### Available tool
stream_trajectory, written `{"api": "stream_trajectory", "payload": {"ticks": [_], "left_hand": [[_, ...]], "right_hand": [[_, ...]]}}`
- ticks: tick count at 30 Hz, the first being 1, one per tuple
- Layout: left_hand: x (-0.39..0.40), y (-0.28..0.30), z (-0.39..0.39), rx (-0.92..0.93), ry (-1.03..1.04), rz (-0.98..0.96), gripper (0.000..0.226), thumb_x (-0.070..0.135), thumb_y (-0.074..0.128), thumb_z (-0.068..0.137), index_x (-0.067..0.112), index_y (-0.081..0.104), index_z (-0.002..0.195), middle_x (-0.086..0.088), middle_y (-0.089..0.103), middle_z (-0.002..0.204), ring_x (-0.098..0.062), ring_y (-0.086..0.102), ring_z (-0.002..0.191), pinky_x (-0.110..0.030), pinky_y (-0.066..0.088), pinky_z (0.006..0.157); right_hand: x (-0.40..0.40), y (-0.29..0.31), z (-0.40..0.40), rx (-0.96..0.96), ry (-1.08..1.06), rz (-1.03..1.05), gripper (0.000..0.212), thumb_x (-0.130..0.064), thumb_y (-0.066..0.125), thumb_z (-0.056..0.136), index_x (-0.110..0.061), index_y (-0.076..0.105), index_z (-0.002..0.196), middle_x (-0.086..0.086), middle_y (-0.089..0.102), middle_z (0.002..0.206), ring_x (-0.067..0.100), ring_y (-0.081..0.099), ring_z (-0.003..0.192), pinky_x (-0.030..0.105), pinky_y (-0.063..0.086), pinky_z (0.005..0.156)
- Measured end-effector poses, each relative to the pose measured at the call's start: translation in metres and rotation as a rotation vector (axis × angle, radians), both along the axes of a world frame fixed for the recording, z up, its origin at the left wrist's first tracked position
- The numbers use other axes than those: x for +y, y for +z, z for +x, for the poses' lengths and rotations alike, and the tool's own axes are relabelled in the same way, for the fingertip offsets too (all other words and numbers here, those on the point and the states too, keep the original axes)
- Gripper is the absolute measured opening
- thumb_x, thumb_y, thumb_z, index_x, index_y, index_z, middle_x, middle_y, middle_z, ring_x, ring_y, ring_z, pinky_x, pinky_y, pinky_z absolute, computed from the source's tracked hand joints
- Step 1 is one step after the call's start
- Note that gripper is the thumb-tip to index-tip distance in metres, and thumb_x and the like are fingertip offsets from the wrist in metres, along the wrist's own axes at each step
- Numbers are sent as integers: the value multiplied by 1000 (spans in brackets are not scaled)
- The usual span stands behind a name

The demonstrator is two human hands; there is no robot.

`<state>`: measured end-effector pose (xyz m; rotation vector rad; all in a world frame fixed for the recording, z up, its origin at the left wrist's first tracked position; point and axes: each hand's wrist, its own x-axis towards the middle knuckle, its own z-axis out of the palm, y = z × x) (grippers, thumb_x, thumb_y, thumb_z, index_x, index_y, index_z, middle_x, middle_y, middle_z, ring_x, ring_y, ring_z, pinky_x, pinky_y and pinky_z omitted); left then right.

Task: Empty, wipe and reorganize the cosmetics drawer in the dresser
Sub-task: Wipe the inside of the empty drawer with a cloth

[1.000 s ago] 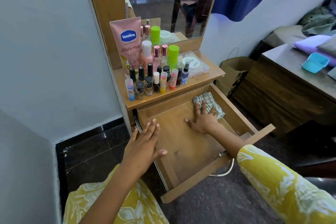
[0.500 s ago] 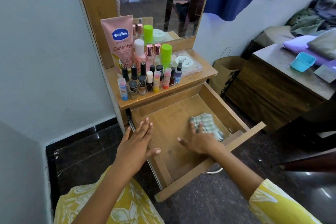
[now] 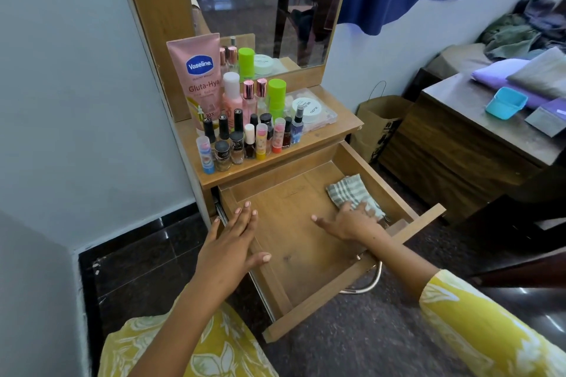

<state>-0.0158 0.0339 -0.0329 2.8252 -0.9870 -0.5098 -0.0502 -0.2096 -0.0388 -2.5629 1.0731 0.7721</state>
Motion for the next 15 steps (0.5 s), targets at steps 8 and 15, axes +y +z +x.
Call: {"api": "stream_trajectory", "payload": {"ticks": [8,15], "left_hand": [[0,-2,0,-16,-6,-2,80,60,31,92,24,-16,147,6,-35,144,-10,-22,140,-39,-9,114],[1,-4,0,-25,-11,-12,80,60,30,92,23,-15,147,5,-35,144,-9,-23,138,-39,-8,115]], "right_hand": [[-20,3,-3,-52,268,-126,111,-86,25,74,-7,10,149,22,18,155,35,19,144,52,12,118],[-19,6,-8,107,73,24,119,-90,36,67,-14,-2,150,18,24,154,39,23,142,52,14,118]]}}
